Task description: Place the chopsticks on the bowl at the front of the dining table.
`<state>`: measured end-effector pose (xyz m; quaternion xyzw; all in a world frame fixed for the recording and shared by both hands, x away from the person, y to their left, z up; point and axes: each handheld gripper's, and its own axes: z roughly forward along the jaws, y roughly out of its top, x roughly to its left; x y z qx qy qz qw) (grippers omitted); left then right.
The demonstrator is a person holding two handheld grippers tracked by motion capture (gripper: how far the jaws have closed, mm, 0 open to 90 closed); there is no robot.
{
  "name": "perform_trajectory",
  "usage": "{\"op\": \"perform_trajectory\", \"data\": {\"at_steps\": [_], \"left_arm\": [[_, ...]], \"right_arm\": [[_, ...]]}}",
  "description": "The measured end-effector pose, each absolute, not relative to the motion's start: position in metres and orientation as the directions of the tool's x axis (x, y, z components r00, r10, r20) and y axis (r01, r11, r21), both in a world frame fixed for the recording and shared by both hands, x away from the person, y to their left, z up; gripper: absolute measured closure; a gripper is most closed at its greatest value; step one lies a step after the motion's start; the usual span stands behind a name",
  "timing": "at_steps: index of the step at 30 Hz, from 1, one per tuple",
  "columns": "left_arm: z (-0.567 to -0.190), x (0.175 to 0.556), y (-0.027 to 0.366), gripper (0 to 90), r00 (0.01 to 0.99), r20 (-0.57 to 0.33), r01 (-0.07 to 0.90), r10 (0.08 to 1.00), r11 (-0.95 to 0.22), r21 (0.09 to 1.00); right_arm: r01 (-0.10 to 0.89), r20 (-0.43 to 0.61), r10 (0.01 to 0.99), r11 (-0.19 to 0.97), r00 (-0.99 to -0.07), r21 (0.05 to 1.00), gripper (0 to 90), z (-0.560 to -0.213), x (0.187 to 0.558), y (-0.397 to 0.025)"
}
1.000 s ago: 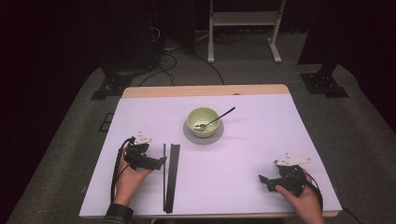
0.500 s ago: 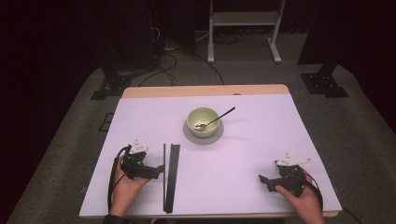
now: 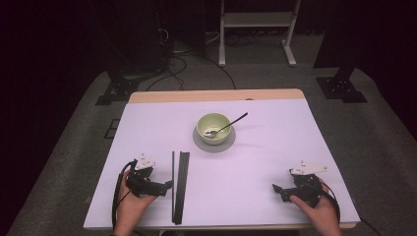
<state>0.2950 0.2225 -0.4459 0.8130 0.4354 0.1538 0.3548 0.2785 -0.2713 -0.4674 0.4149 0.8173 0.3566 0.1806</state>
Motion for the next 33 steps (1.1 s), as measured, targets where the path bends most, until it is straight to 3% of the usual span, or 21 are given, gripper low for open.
{"op": "perform_trajectory", "data": {"at_steps": [33], "left_arm": [[-0.458,0.284,0.213,0.0,0.572,0.016,0.605,0.82,-0.435,0.667]], "right_arm": [[0.549,0.001,0.807,0.401,-0.59,0.733,11.5,-0.467,0.278,-0.271]]}}
